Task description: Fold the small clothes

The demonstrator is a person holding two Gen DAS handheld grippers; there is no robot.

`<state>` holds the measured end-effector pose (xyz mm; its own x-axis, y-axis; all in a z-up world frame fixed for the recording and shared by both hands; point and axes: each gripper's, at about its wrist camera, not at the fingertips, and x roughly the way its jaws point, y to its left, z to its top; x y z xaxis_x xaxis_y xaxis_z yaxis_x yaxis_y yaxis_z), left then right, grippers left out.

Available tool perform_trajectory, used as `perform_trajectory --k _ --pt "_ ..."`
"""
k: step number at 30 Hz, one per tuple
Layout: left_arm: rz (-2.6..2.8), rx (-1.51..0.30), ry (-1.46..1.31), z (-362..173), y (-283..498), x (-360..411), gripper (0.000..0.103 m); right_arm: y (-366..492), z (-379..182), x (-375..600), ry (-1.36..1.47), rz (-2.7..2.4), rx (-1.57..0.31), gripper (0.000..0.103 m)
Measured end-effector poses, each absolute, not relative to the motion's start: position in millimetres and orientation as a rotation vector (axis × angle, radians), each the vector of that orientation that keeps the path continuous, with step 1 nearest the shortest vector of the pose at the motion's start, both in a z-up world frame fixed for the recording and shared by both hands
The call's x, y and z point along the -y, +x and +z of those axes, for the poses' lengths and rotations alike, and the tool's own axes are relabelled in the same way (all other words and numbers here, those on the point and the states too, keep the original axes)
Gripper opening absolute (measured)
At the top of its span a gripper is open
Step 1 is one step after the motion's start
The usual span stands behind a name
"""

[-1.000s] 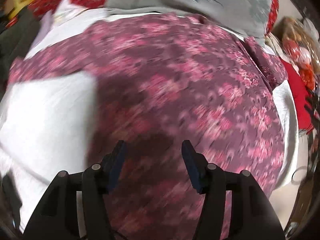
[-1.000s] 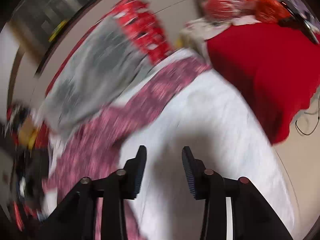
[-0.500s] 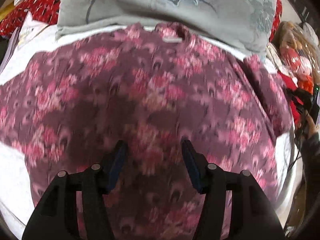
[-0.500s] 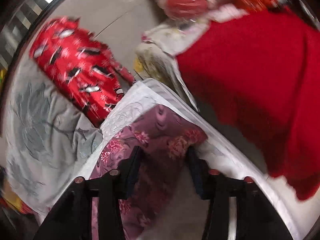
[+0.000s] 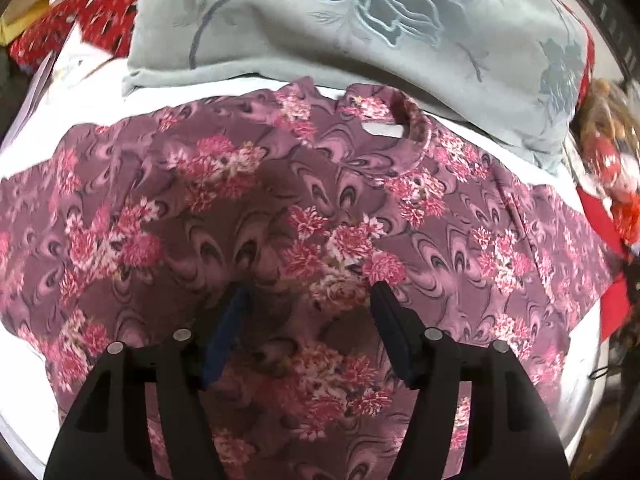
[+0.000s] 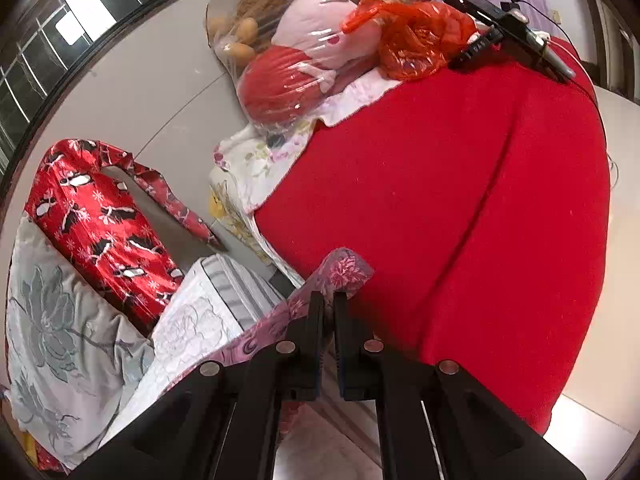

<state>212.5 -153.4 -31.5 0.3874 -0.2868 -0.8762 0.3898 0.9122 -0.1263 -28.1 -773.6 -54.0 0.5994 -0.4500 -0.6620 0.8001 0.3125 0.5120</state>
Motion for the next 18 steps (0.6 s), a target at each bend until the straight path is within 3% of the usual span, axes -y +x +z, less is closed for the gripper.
perform_trajectory --k 7,14,18 --pt "-0.531 -1.051 -0.086 -15 212 130 0.065 7 -20 729 0.868 -0.649 -0.399 0.004" --pt "-0.53 -0.983 -0.107 -3 226 111 0.065 82 4 623 0.797 -0.351 -0.472 0.004" --pt "-0.543 -1.032 -0.162 -11 237 90 0.065 126 8 554 0.764 -0.197 -0.529 0.004"
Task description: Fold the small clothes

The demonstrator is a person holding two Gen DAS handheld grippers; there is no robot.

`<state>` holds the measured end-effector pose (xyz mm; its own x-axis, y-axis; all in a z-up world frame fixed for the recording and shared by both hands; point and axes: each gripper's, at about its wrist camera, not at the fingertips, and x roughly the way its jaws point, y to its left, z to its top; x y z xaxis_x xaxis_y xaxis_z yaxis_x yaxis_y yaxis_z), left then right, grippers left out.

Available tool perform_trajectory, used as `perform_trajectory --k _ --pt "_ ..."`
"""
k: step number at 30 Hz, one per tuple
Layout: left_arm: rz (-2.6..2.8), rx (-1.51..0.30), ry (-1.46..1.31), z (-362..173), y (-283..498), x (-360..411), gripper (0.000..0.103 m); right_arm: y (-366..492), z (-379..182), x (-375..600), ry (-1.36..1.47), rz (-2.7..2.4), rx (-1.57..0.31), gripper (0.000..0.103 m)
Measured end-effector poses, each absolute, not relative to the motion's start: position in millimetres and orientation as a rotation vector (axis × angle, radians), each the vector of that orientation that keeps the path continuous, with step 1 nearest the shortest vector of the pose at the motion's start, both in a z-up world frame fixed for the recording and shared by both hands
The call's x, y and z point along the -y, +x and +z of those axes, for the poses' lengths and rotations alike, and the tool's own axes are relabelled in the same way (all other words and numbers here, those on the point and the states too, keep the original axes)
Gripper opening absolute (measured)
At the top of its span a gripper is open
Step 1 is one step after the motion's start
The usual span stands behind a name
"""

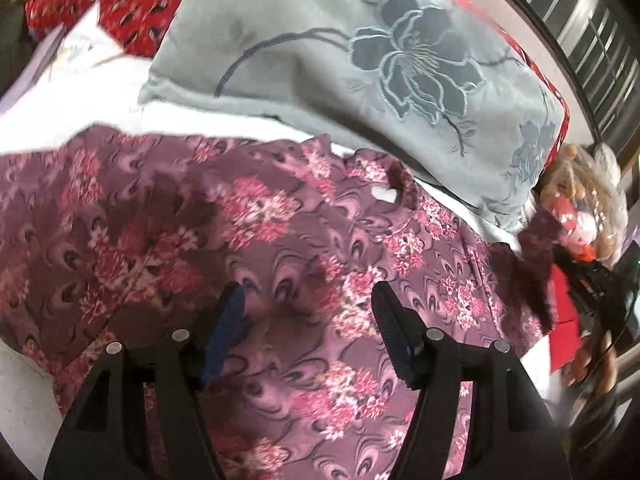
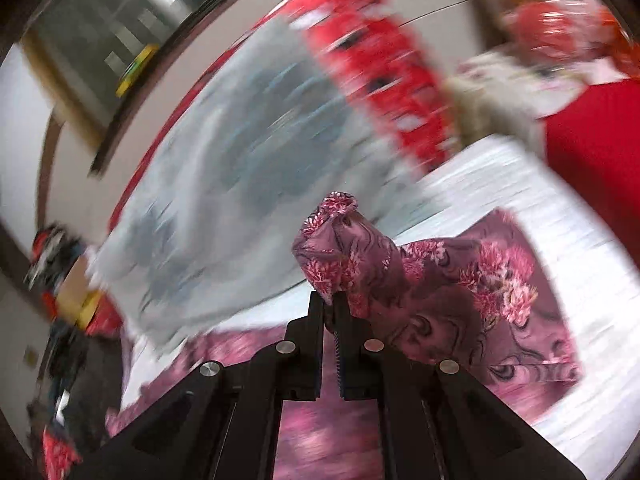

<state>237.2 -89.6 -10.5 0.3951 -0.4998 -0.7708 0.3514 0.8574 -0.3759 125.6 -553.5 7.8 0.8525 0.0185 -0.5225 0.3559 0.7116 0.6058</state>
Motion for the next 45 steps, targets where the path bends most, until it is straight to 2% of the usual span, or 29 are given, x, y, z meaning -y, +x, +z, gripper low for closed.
perform_trajectory --k 12,15,19,21,23,25,28,31,32,33,34,36,41,45 --pt "-0.586 -1.068 -0.342 0 259 32 0.065 210 8 335 0.584 0.182 -0.688 0.005" --pt "-0.609 -1.077 -0.383 -1 261 26 0.065 221 -9 289 0.55 0.224 -0.749 0.01" --pt "-0.701 -1.158 -0.395 -15 260 43 0.065 214 -46 251 0.493 0.246 -0.925 0.014" --pt "-0.731 -1.189 -0.392 -20 258 57 0.065 193 -44 251 0.465 0.249 -0.902 0.021" --pt "-0.754 -1.207 -0.375 -24 256 76 0.067 175 -38 264 0.484 0.231 -0.876 0.038" --pt "-0.746 -1.203 -0.333 -25 254 98 0.077 154 -32 286 0.509 0.18 -0.849 0.039" --pt "-0.691 -1.164 -0.224 -26 250 125 0.083 126 -28 324 0.562 0.1 -0.833 0.039" --pt "-0.654 -1.134 -0.233 -22 254 136 0.082 99 -21 362 0.587 0.011 -0.812 0.04" --pt "-0.647 -1.134 -0.252 -22 257 139 0.076 92 -18 375 0.588 -0.014 -0.801 0.04" --pt "-0.643 -1.139 -0.259 -22 260 140 0.044 86 -15 383 0.589 -0.04 -0.789 0.04" --pt "-0.638 -1.161 -0.251 -22 265 143 0.005 79 -12 397 0.595 -0.074 -0.774 0.042" --pt "-0.624 -1.181 -0.286 -19 269 135 0.005 67 -8 426 0.631 -0.14 -0.74 0.043" --pt "-0.531 -1.066 -0.328 12 261 79 0.005 56 -6 484 0.695 -0.254 -0.675 0.051" --pt "-0.459 -1.085 -0.313 8 258 43 0.005 72 -28 512 0.77 -0.284 -0.697 0.052"
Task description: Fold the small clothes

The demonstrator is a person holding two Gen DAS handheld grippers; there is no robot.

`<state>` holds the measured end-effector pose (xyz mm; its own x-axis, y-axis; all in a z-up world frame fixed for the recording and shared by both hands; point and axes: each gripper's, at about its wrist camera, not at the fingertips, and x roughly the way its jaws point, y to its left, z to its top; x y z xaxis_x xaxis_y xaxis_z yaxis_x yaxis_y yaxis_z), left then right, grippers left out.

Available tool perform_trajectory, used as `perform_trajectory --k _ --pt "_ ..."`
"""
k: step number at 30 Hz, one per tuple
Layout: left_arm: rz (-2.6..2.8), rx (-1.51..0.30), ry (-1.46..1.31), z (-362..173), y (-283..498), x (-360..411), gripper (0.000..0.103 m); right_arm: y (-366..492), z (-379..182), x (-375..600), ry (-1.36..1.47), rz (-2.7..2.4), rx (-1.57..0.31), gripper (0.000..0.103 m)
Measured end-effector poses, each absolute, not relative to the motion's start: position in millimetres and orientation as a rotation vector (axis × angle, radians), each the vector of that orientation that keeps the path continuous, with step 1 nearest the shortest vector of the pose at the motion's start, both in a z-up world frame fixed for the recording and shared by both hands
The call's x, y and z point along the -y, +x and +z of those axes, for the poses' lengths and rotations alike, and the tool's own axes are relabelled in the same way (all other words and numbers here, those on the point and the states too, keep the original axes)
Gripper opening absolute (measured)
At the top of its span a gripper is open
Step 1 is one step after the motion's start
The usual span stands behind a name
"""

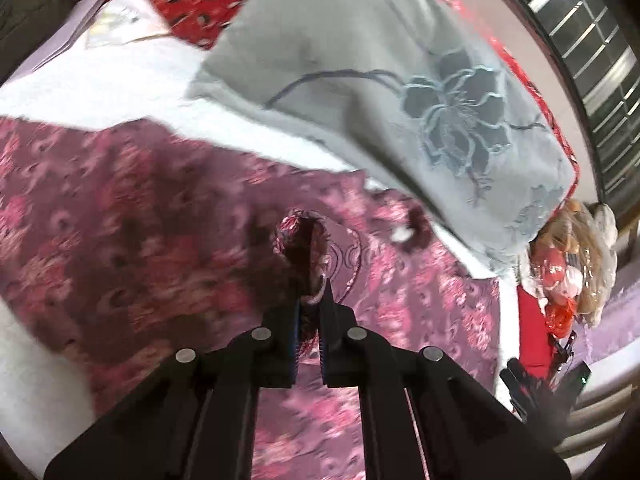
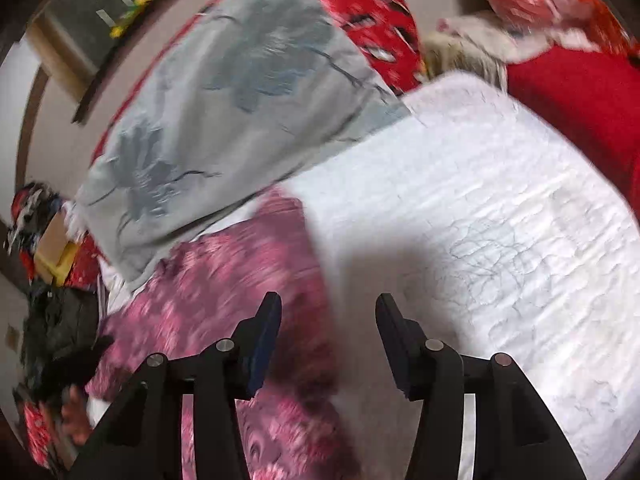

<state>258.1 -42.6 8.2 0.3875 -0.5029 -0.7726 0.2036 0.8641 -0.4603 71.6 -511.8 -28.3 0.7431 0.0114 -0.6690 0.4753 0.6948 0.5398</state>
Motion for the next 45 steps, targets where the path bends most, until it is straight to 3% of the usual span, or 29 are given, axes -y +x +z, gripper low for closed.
perform_trajectory --k 3,4,5,6,10,13,15,18,20,24,29,30,31,33,34,36,38,44,45 --pt "-0.436 -1.139 -0.289 -6 257 41 0.005 90 -49 511 0.841 -0.236 -0.733 0.052" --pt "-0.433 -1.15 -0.288 -8 257 41 0.005 97 -54 506 0.851 -0.206 -0.744 0.048" --pt "-0.43 -1.151 -0.282 -8 255 43 0.006 107 -58 500 0.85 -0.151 -0.767 0.019" --pt "-0.428 -1.147 -0.273 -9 254 42 0.006 115 -56 492 0.813 -0.122 -0.786 0.003" --pt "-0.384 -1.19 -0.176 -27 254 58 0.009 108 -34 482 0.735 -0.165 -0.654 0.005" --pt "-0.393 -1.198 -0.168 -23 248 47 0.011 118 -63 483 0.712 -0.24 -0.834 0.006" --pt "-0.414 -1.149 -0.225 -4 241 32 0.011 112 -54 479 0.675 -0.255 -0.808 0.014" --pt "-0.434 -1.1 -0.26 13 238 25 0.012 102 -22 466 0.6 -0.271 -0.705 0.016" --pt "-0.438 -1.126 -0.233 7 242 35 0.015 106 -7 451 0.575 -0.221 -0.668 0.023" --pt "-0.395 -1.229 -0.121 -32 253 51 0.016 135 0 402 0.497 -0.123 -0.712 0.023" --pt "-0.442 -1.166 -0.282 -3 256 -8 0.018 175 -11 331 0.455 0.016 -0.782 0.023" --pt "-0.423 -1.135 -0.291 6 258 -28 0.025 183 -13 321 0.443 0.033 -0.79 0.023" --pt "-0.386 -1.105 -0.296 14 263 -53 0.042 193 -15 306 0.429 0.051 -0.799 0.023" --pt "-0.285 -1.06 -0.32 21 274 -101 0.066 212 -20 281 0.423 0.094 -0.809 0.023" --pt "-0.2 -1.04 -0.341 22 281 -134 0.067 220 -23 270 0.418 0.103 -0.811 0.024" --pt "-0.087 -1.049 -0.39 18 296 -186 0.067 231 -34 252 0.385 0.108 -0.828 0.037" --pt "0.014 -1.065 -0.457 9 307 -233 0.067 232 -42 237 0.327 0.068 -0.805 0.042" --pt "0.107 -1.153 -0.707 -37 340 -303 0.067 221 -47 232 0.309 0.046 -0.733 0.043" --pt "0.109 -1.144 -0.721 -40 343 -303 0.072 220 -47 234 0.314 0.049 -0.731 0.043"
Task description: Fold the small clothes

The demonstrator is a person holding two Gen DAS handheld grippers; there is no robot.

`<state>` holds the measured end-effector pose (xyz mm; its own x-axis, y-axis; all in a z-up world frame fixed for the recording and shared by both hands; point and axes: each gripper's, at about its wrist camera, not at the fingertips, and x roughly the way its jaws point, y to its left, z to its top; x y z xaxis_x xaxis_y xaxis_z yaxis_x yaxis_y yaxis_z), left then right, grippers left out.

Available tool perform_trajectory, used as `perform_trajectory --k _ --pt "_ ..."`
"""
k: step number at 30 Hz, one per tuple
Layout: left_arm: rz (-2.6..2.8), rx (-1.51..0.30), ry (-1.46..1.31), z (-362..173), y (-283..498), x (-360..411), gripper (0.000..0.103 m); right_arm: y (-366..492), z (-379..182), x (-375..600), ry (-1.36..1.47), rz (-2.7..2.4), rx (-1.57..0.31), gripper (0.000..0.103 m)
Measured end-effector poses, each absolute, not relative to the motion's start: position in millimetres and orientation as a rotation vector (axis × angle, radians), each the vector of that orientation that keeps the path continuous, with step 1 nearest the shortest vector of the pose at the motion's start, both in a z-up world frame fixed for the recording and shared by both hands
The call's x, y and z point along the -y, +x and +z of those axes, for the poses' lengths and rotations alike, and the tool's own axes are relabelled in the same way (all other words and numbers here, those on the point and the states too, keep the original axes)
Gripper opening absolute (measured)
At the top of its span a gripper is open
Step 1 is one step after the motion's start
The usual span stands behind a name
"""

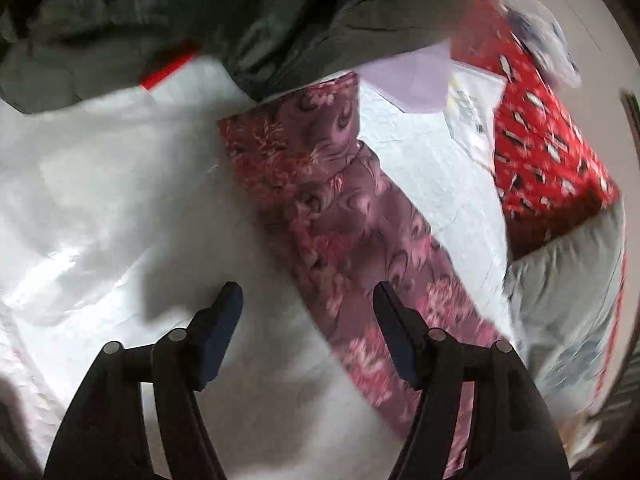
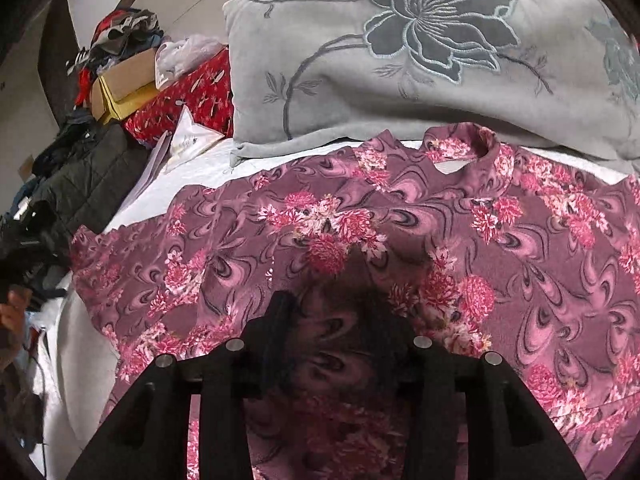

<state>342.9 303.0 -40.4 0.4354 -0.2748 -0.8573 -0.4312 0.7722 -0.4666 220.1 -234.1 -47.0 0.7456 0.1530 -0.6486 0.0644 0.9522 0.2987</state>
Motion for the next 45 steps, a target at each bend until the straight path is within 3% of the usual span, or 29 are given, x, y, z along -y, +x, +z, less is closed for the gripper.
perform_trajectory --k 1,3,4,6,16,18,22,33,45 --pt "0.104 -1.122 -0.722 -40 346 -302 0.077 220 -47 235 0.313 0.049 -0.73 0.043" --pt "0.081 -1.103 -0.728 -39 354 -297 0.074 222 -47 232 0.303 0.043 -0.73 0.043" --pt "0.052 -1.097 -0.752 -40 358 -294 0.044 222 -47 232 0.301 0.042 -0.729 0.043" --pt "0.016 -1.123 -0.775 -43 365 -288 0.004 223 -47 232 0.303 0.044 -0.728 0.043" --pt "-0.03 -1.054 -0.634 -7 352 -251 0.003 222 -44 232 0.298 0.041 -0.736 0.043" --pt "-0.048 -1.043 -0.604 2 349 -239 0.003 221 -41 230 0.278 0.032 -0.745 0.046" --pt "-0.093 -1.028 -0.555 22 342 -212 0.003 211 -31 237 0.231 -0.054 -0.746 0.063" --pt "-0.284 -1.026 -0.416 59 314 -87 0.003 172 -5 317 0.183 -0.247 -0.705 0.066" --pt "-0.457 -1.141 -0.277 28 266 65 0.003 127 0 388 0.227 -0.346 -0.712 0.069"
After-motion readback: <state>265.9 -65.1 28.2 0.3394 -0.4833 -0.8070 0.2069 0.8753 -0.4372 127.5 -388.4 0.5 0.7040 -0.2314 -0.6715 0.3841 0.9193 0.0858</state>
